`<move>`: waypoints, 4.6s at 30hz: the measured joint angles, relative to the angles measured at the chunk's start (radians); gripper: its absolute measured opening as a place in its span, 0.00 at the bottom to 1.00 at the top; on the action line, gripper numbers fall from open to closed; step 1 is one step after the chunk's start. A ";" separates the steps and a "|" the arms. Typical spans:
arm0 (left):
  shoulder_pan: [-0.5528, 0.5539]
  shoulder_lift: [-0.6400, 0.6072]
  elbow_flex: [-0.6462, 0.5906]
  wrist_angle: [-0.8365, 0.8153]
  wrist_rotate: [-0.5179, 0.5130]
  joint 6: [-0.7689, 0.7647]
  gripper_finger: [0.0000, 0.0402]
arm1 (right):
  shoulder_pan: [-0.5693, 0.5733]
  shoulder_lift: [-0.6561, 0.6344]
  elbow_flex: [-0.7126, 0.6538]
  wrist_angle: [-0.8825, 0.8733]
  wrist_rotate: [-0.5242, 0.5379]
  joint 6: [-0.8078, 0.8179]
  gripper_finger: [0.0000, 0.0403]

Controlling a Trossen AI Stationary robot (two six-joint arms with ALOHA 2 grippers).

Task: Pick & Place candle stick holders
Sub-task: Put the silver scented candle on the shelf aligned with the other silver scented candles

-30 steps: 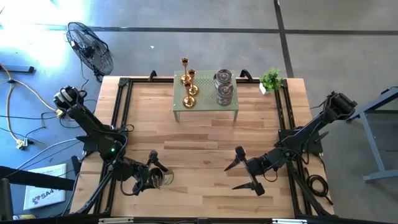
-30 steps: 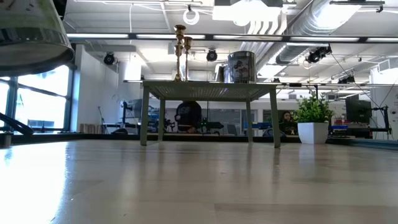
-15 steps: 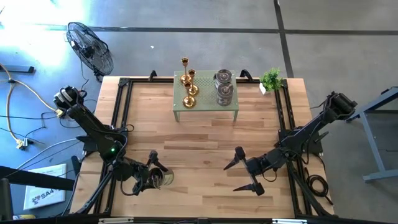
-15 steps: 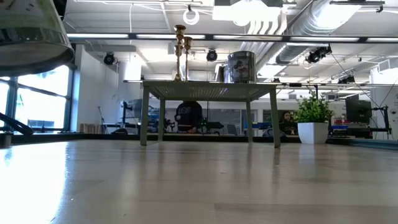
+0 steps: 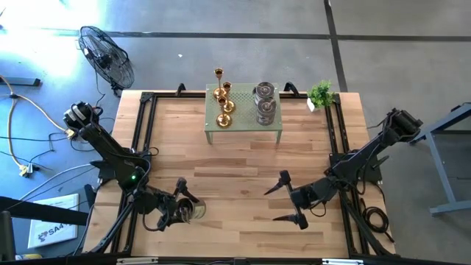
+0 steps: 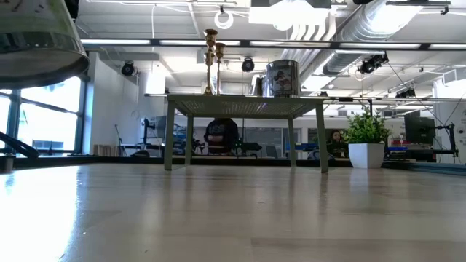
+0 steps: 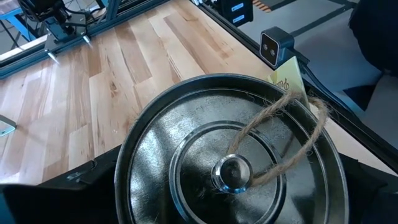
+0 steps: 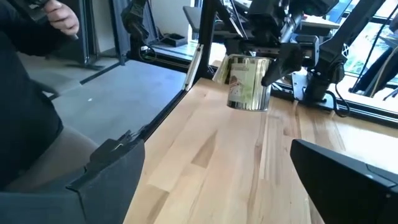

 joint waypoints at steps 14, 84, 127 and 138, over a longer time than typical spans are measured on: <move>0.034 0.083 0.001 0.232 -0.046 0.138 0.89 | 0.000 0.000 0.000 0.041 -0.002 0.068 0.99; 0.255 0.428 0.351 0.246 0.076 0.291 0.89 | -0.082 0.599 0.601 -0.363 0.262 0.284 0.98; 0.254 0.423 0.358 0.326 0.141 0.244 0.99 | -0.134 0.634 0.598 -0.361 0.206 0.314 0.92; 0.249 0.412 0.354 0.341 0.146 0.239 0.99 | -0.130 0.631 0.600 -0.381 0.253 0.317 0.92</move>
